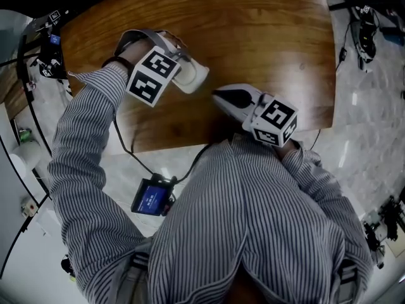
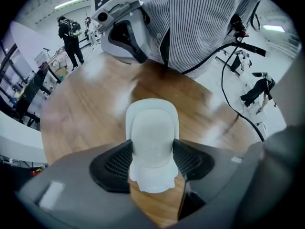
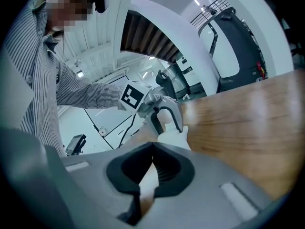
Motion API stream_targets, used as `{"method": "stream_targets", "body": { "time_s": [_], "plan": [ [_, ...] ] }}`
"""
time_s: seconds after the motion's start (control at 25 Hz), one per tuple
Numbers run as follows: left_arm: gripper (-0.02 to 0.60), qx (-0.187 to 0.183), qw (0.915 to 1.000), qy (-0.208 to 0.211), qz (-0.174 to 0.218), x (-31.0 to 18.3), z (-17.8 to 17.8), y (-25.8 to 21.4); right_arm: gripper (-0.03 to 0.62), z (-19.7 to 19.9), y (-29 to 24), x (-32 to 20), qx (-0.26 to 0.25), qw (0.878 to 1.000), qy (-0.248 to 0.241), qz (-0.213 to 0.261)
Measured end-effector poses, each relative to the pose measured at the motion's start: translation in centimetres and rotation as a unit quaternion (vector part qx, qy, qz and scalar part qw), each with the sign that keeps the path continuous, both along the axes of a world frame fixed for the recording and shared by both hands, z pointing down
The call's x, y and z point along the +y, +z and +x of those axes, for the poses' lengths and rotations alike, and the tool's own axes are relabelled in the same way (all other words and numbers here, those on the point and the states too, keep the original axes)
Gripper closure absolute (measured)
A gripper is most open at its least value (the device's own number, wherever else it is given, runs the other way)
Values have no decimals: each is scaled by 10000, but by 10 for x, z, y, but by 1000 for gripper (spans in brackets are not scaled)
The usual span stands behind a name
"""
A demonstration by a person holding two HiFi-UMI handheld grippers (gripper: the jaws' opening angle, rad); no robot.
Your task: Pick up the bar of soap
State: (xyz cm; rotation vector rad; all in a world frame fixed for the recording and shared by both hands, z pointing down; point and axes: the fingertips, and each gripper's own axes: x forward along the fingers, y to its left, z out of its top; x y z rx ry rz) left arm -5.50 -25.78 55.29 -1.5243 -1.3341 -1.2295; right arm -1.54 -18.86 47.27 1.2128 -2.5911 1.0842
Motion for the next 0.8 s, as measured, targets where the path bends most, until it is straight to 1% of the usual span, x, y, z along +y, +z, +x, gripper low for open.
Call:
{"method": "stream_targets", "body": {
  "time_s": [0.12,0.28,0.36,0.44,0.56,0.64,0.68,0.72,0.76,0.8],
  "plan": [
    [308,-25,10000,-64,-58,-4,2,3,591,2,4,-4,-17,10000,3,-26],
    [311,-79,9999,-103,22,-7,-2,2,591,1,2,-4,-33,10000,-12,-27],
    [313,15,9998,-160,72,-7,-5,0,591,2,3,-2,-35,10000,-12,-25],
    [316,195,9991,-384,57,-5,-2,-8,591,4,2,1,-20,10000,-16,4],
    [318,459,9946,-926,-55,2,3,-28,591,5,-5,3,-25,9999,-75,114],
    [318,607,9886,-1356,-225,11,2,-44,591,3,-13,6,-32,9997,-155,195],
    [318,671,9841,-1609,-333,16,1,-53,591,2,-16,9,-19,9995,-197,227],
    [318,739,9781,-1892,-448,20,-1,-61,591,1,-19,11,5,9994,-234,257],
    [318,819,9704,-2202,-566,24,-2,-69,591,1,-21,12,32,9992,-263,284],
    [318,916,9606,-2534,-685,26,-3,-75,591,0,-22,11,53,9991,-283,311]
  ]
}}
